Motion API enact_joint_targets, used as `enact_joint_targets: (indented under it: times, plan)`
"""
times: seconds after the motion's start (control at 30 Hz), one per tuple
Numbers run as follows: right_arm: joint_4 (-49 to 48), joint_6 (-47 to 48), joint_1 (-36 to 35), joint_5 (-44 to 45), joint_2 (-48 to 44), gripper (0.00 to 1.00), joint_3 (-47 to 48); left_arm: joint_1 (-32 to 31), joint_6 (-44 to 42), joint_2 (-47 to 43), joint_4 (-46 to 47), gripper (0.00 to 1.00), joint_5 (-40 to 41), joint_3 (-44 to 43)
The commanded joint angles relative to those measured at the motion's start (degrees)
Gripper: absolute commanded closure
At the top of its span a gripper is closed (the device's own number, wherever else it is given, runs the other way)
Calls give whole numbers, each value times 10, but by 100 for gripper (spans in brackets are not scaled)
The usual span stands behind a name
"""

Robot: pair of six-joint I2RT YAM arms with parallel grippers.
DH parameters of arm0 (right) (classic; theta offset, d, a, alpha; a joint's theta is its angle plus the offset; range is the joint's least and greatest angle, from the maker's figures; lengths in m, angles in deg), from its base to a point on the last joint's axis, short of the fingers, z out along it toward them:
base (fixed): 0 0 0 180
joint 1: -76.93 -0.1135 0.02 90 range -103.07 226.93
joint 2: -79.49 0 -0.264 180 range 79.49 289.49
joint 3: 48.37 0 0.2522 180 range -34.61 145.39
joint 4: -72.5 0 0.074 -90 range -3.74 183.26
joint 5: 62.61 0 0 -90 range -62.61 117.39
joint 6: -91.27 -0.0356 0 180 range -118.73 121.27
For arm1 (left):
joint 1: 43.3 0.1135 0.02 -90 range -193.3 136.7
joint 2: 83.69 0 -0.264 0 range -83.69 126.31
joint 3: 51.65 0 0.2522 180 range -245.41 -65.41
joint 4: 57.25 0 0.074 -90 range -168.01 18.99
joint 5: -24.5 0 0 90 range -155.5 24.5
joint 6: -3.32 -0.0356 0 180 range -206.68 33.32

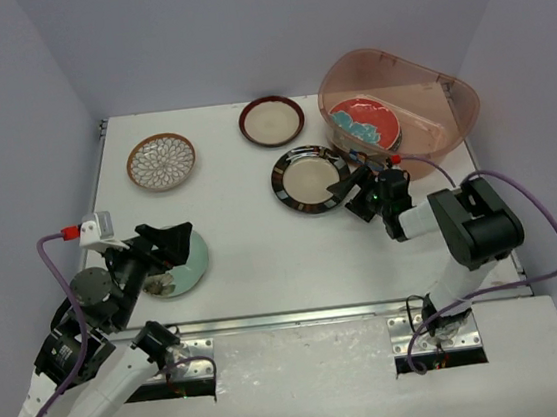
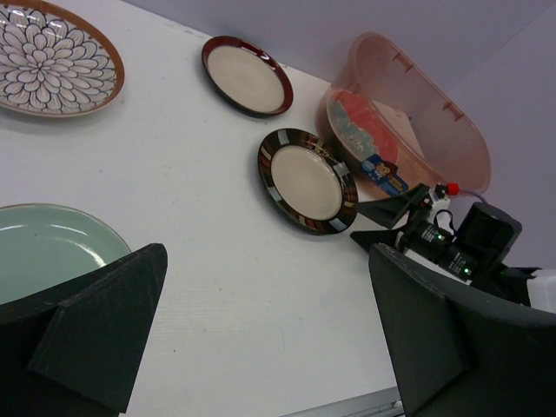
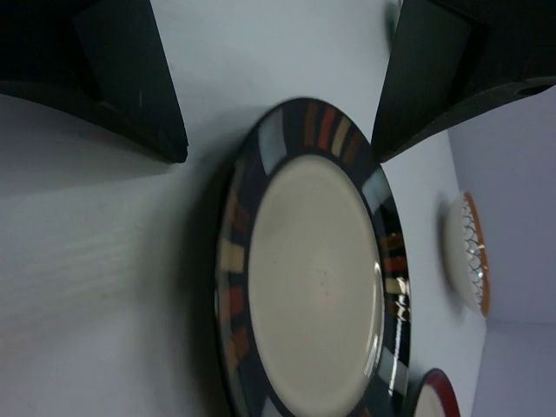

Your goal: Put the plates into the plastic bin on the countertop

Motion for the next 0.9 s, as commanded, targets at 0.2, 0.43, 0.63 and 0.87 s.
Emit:
enact_joint_targets:
  times: [0.2,0.43,0.63,0.87]
  plan:
    - [48,-100,-12,78,176,52,66,-6,-1,-12,16,0,-2,-2]
    - [-16,-120,-37,75,162,100,10,-6,-3,-9,18,0,-7,-2]
    - [-119,-142,-87,32,52,100,-51,-7,-3,-8,19,0,-8,-2]
    - [-111,-169,-90,-33,-152,100,-48,-7,-3,-8,18,0,-7,-2]
